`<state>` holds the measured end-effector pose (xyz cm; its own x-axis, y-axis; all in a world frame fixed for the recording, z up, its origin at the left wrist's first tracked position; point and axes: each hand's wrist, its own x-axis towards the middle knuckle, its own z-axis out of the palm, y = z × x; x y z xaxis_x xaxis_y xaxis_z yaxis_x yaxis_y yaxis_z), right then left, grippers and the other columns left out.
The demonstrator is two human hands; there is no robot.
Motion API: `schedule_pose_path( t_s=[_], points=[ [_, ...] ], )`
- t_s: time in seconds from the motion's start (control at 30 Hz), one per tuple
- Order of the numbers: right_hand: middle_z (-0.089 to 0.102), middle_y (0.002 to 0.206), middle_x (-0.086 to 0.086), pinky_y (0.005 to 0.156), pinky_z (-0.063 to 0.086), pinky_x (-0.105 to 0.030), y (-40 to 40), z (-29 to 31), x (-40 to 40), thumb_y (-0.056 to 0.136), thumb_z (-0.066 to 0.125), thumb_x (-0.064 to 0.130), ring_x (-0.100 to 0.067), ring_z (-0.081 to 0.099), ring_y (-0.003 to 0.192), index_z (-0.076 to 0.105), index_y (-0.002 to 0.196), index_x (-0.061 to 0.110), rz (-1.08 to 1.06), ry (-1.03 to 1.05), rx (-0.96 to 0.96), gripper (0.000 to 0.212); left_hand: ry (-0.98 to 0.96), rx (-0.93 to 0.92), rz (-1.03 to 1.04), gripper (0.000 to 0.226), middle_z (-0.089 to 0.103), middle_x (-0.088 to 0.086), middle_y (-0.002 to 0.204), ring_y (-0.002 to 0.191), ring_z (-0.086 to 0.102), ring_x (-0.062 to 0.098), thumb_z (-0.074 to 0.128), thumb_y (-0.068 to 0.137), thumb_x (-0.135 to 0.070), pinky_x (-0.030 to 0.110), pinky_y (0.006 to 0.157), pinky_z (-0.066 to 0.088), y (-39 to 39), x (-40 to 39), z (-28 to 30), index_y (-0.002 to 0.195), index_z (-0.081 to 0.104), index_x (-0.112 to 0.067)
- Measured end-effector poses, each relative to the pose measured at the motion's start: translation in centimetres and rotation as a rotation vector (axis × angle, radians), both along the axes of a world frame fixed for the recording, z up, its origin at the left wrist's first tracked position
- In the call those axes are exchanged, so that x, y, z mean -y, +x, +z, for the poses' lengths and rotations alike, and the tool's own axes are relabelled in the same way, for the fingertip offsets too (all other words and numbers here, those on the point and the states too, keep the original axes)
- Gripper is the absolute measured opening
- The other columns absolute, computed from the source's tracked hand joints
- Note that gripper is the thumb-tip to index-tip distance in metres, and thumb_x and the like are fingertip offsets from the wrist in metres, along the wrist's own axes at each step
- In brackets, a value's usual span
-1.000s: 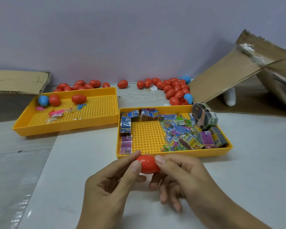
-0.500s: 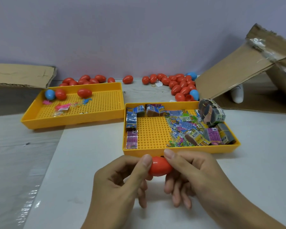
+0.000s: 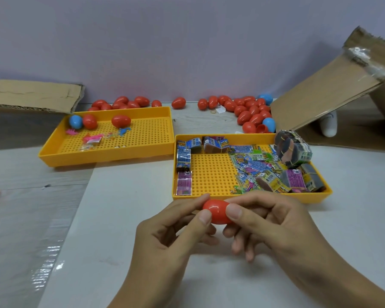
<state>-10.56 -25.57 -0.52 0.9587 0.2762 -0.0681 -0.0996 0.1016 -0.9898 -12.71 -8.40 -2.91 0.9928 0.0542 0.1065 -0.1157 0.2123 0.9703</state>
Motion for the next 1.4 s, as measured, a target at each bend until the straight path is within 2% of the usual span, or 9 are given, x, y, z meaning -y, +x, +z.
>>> schedule_pose_path(
  t_s=[0.27,0.43,0.6,0.73,0.87,0.93,1.13,1.27,1.4],
  points=[
    [0.071,0.069,-0.013,0.04,0.044,-0.022,0.0,-0.2,0.2,0.066,0.086,0.035,-0.017,0.062,0.051,0.078,0.095,0.021,-0.017,-0.062,0.142,0.033,0.07,0.103,-0.002,0.044,0.077,0.009,0.098,0.086,0.075,0.026,0.079,0.066,-0.003,0.024,0.073,0.059,-0.1,0.4,-0.6,0.104,0.075,-0.024],
    [0.06,0.082,0.008,0.068,0.041,-0.017,1.2,-0.5,2.3,0.067,0.075,0.062,-0.011,0.056,0.078,0.075,0.102,0.024,-0.258,-0.72,0.773,0.051,0.019,0.076,0.131,0.044,0.076,0.008,0.095,0.08,0.075,0.028,0.082,0.061,-0.011,0.026,0.068,0.06,0.0,0.3,-0.4,0.1,0.075,-0.03],
    [0.059,0.108,0.0,0.084,0.038,-0.036,2.6,-1.8,2.8,0.067,0.071,0.061,-0.022,0.042,0.102,0.079,0.095,0.023,-0.313,-1.164,0.769,0.048,0.01,0.063,0.126,0.042,0.077,0.006,0.093,0.076,0.076,0.028,0.08,0.065,-0.021,0.024,0.069,0.06,-0.1,0.2,0.0,0.104,0.076,-0.037],
    [0.06,0.107,0.005,0.084,0.041,-0.044,2.7,-2.2,2.8,0.071,0.085,0.034,-0.019,0.039,0.101,0.079,0.083,0.025,-0.292,-1.089,0.726,0.016,-0.005,0.066,0.112,0.039,0.076,0.007,0.096,0.081,0.075,0.029,0.086,0.064,-0.03,0.03,0.07,0.061,0.1,0.2,-0.1,0.101,0.077,-0.031],
    [0.06,0.107,0.022,0.092,0.034,-0.02,2.5,-1.3,2.7,0.071,0.083,0.036,-0.006,0.043,0.106,0.073,0.076,0.039,-0.283,-0.827,0.568,0.012,0.038,0.101,0.107,0.034,0.074,0.006,0.102,0.09,0.074,0.026,0.082,0.062,-0.033,0.035,0.071,0.062,0.1,0.0,-0.5,0.094,0.077,-0.022],
    [0.063,0.104,0.023,0.082,0.036,-0.009,2.4,-0.6,2.6,0.067,0.073,0.042,-0.002,0.05,0.103,0.071,0.074,0.04,-0.329,-0.646,0.516,0.008,0.021,0.112,0.116,0.031,0.075,0.008,0.101,0.095,0.073,0.025,0.082,0.06,-0.027,0.034,0.071,0.062,0.1,0.0,-0.8,0.089,0.076,-0.017],
    [0.074,0.072,-0.004,0.052,0.049,-0.019,1.1,0.9,1.5,0.062,0.076,0.031,-0.012,0.062,0.058,0.08,0.078,0.023,-0.235,-0.117,0.307,0.018,0.064,0.116,0.033,0.033,0.073,0.006,0.102,0.085,0.073,0.031,0.068,0.075,-0.005,0.03,0.063,0.06,0.0,0.0,-0.6,0.098,0.077,-0.028],
    [0.07,0.065,-0.018,0.04,0.042,-0.022,0.3,0.5,0.5,0.051,0.082,0.029,-0.018,0.05,0.045,0.077,0.082,0.025,-0.142,-0.052,0.062,0.031,0.163,0.116,-0.036,0.029,0.069,-0.005,0.11,0.09,0.072,0.028,0.059,0.082,-0.007,0.027,0.069,0.06,-0.2,0.1,-0.2,0.091,0.081,-0.024],
    [0.07,0.062,-0.012,0.042,0.043,-0.024,-0.2,0.2,0.1,0.061,0.092,0.025,-0.012,0.051,0.044,0.075,0.074,0.018,0.003,-0.108,0.007,0.023,0.199,0.072,-0.08,0.017,0.068,-0.007,0.109,0.111,0.064,0.013,0.068,0.079,-0.021,0.025,0.075,0.059,-0.1,-0.1,-0.3,0.089,0.081,-0.025]
  ],
)
